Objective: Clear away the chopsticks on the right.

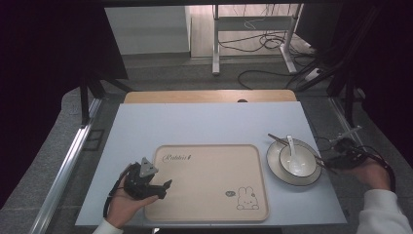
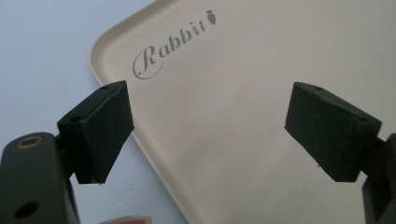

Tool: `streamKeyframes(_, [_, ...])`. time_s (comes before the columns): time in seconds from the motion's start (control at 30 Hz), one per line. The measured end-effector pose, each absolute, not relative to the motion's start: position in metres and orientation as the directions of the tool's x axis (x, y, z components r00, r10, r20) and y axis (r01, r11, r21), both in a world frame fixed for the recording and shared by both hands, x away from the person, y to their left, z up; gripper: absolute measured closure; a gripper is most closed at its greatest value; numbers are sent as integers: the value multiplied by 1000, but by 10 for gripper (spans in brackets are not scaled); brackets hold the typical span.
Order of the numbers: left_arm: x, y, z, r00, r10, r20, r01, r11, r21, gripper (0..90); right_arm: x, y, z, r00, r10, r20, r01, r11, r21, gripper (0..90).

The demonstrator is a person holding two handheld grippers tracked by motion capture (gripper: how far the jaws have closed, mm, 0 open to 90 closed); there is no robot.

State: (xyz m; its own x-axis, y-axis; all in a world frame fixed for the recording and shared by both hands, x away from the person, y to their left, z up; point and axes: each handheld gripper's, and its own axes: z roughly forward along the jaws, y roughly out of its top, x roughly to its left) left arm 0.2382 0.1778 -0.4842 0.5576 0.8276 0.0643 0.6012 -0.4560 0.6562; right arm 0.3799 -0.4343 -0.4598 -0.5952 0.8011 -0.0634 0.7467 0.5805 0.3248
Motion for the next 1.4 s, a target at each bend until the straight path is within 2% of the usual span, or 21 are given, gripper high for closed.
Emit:
streamKeyframes(0.3, [238, 178, -485, 555, 830, 62, 602, -452, 658, 153, 379, -434, -456, -625, 779, -47, 725, 602, 335, 829])
streamKeyframes(0.53, [237, 178, -483, 549, 833, 67, 597, -447, 667, 153, 378, -435, -450, -604, 796, -52, 730, 578, 366, 832])
streamKeyframes(0.9, [238, 179, -483, 546, 836, 64, 599, -442, 667, 152, 370, -417, -407, -556, 831, -10, 705, 478, 525, 834])
streamKeyframes(1.17, [238, 180, -484, 544, 837, 61, 602, -439, 667, 152, 355, -380, -382, -623, 782, 11, 639, 500, 585, 834])
streamKeyframes(1.4, [238, 180, -483, 545, 836, 61, 601, -440, 667, 152, 344, -334, -383, -708, 706, 16, 586, 574, 573, 833])
